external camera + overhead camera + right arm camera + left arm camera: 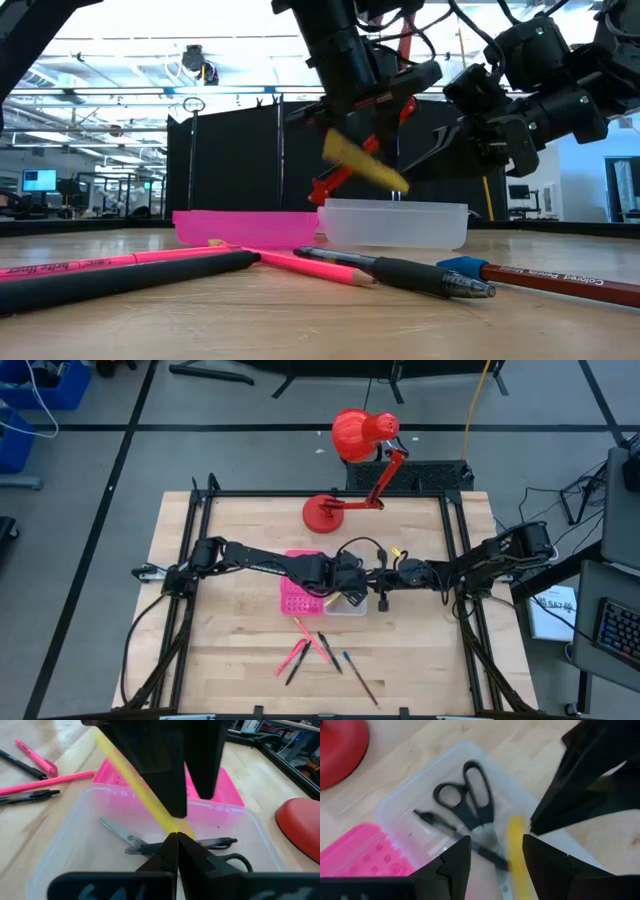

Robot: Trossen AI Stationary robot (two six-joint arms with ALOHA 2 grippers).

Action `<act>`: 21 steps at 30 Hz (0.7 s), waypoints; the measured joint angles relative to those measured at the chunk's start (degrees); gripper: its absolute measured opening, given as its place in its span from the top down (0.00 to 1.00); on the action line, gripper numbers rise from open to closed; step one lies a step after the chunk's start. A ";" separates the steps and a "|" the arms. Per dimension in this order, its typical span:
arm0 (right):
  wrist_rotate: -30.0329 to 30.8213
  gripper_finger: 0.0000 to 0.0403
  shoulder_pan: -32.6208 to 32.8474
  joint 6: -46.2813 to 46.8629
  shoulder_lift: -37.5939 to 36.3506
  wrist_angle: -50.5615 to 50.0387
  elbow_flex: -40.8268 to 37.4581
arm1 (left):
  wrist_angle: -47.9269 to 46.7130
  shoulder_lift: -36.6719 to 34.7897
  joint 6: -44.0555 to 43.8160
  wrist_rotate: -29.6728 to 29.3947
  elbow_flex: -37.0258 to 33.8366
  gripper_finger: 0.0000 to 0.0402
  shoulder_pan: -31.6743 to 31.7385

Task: Pick & place school supplies into a supply box
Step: Put the yellow pen into the pink supply box

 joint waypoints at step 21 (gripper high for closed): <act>0.16 1.00 0.00 -3.50 -6.84 -6.20 -2.09 | -4.14 -0.25 6.44 -0.10 0.00 0.57 -6.11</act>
